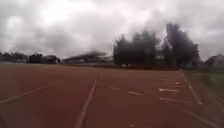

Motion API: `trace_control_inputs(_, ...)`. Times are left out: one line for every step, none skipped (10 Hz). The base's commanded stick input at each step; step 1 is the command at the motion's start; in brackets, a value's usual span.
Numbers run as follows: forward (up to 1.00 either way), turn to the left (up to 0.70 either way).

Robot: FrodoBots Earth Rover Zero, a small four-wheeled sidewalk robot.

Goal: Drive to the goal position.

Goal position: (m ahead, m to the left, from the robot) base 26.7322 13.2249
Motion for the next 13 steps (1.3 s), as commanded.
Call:
trace_control_inputs(0.70,0.00)
trace_control_inputs(0.70,0.00)
trace_control_inputs(0.70,0.00)
trace_control_inputs(0.70,0.00)
trace_control_inputs(0.70,0.00)
trace_control_inputs(0.70,0.00)
trace_control_inputs(0.70,0.00)
trace_control_inputs(0.70,0.00)
trace_control_inputs(0.70,0.00)
trace_control_inputs(0.70,0.00)
trace_control_inputs(0.70,0.00)
trace_control_inputs(0.70,0.00)
trace_control_inputs(0.70,0.00)
